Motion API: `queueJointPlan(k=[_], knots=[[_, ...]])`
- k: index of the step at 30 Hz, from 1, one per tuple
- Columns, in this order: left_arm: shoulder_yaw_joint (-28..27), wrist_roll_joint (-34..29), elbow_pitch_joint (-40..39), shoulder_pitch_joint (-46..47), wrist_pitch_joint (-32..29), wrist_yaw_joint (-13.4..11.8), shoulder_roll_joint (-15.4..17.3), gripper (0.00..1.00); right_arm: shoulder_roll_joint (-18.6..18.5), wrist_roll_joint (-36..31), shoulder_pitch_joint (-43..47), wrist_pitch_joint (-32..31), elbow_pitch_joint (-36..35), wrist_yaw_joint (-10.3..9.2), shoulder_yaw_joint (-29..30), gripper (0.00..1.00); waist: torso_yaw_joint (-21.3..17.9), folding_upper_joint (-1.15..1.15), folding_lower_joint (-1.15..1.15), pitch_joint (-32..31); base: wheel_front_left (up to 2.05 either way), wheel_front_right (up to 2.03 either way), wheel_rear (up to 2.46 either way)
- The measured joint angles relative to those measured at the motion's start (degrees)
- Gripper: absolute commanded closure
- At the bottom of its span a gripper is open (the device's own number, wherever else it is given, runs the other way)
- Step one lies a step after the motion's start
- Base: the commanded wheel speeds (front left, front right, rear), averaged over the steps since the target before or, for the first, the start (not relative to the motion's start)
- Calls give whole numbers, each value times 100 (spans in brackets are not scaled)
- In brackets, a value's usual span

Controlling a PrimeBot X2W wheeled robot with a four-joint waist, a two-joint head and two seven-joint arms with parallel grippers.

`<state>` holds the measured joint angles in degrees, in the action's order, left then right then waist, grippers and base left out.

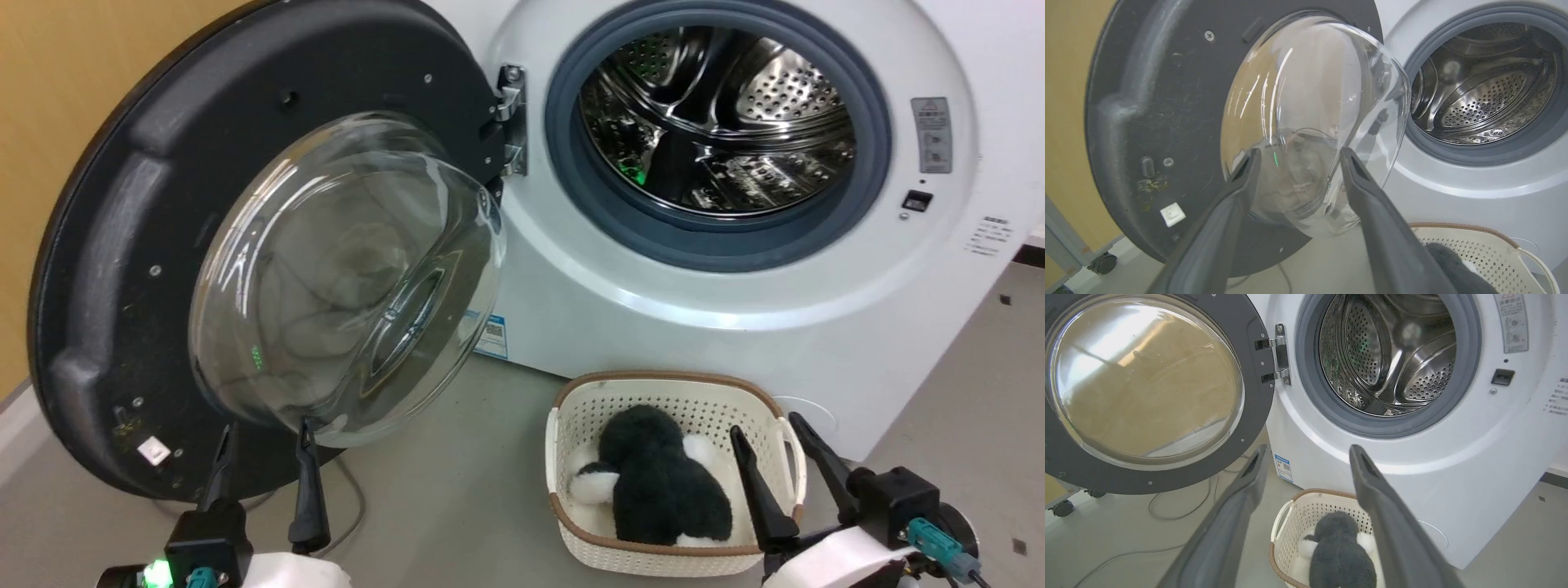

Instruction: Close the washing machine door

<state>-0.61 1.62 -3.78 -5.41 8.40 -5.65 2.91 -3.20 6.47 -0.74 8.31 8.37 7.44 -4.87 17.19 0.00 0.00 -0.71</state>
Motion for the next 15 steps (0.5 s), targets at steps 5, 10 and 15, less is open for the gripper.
queueJointPlan(k=[5, 10, 15], knots=[[-30, 13, -73, -73, 58, -69, 0, 0, -2, 90, -102, 68, 101, 0, -118, 0, 131, 0, 0, 20, 0, 0, 0], [-47, 15, -149, -160, 126, -136, -1, 0, -9, 169, -170, 124, 199, 0, -229, 0, 260, 0, 0, 35, 0, 0, 0], [-57, 32, -218, -194, 177, -200, -1, 0, -18, 225, -221, 186, 277, 0, -333, 0, 387, 0, 0, 47, 0, 0, 0]])
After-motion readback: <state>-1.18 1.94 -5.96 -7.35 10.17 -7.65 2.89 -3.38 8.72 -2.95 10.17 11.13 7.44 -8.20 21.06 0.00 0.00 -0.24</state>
